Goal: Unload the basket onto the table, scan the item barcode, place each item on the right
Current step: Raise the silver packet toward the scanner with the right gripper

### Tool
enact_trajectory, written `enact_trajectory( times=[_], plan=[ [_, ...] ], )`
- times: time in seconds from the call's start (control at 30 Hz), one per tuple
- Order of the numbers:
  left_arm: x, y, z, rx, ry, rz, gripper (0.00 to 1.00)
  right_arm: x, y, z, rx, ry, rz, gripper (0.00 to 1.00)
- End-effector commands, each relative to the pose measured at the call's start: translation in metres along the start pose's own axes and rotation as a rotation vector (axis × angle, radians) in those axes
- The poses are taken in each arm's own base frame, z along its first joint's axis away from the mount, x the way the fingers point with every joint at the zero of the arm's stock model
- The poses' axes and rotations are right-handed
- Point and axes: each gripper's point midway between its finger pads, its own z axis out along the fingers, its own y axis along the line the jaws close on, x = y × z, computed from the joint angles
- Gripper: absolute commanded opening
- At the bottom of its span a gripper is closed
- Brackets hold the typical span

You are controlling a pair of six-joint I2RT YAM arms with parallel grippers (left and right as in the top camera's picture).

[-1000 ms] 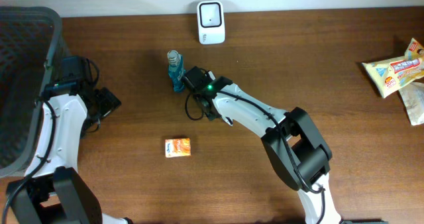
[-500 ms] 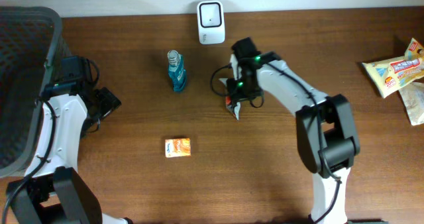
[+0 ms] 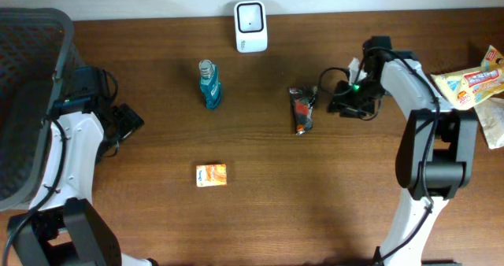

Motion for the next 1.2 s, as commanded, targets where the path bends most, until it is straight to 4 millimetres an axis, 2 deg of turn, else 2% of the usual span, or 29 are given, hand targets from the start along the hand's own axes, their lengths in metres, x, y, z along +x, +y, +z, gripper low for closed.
enact_trajectory(
  times=[0.0,0.07,0.13,0.27,0.37,0.43,0.73,0.87,0.9,1.17],
  plan=[
    [0.002,0.004,0.005,-0.012,0.015,-0.011,0.99,-0.004,0.012,-0.020,0.016,-0.031,-0.078,0.40],
    [0.002,0.004,0.005,-0.012,0.015,-0.011,0.99,-0.005,0.033,-0.029,0.017,-0.049,-0.151,0.42],
    [0.002,0.004,0.005,-0.012,0.015,-0.011,0.99,-0.003,0.059,-0.027,0.038,-0.060,-0.251,0.46],
    [0.002,0.004,0.005,-0.012,0.015,-0.011,0.99,-0.006,0.074,-0.012,0.241,-0.114,-0.368,0.56],
    [0.002,0.004,0.005,-0.012,0.015,-0.011,0.99,-0.007,0.079,0.000,0.409,-0.158,-0.384,0.61],
    [0.002,0.004,0.005,-0.012,0.015,-0.011,0.99,-0.005,0.080,0.008,0.463,-0.167,-0.375,0.61],
    [0.002,0.004,0.005,-0.012,0.015,-0.011,0.99,0.008,0.075,0.044,0.444,-0.084,-0.380,0.61],
    [0.002,0.004,0.005,-0.012,0.015,-0.011,0.99,0.010,0.070,0.055,0.450,-0.061,-0.375,0.47],
    [0.002,0.004,0.005,-0.012,0.015,-0.011,0.99,0.010,0.069,0.057,0.451,-0.056,-0.375,0.47],
    [0.002,0.004,0.005,-0.012,0.015,-0.011,0.99,0.008,0.069,0.058,0.451,-0.065,-0.374,0.30]
  ],
)
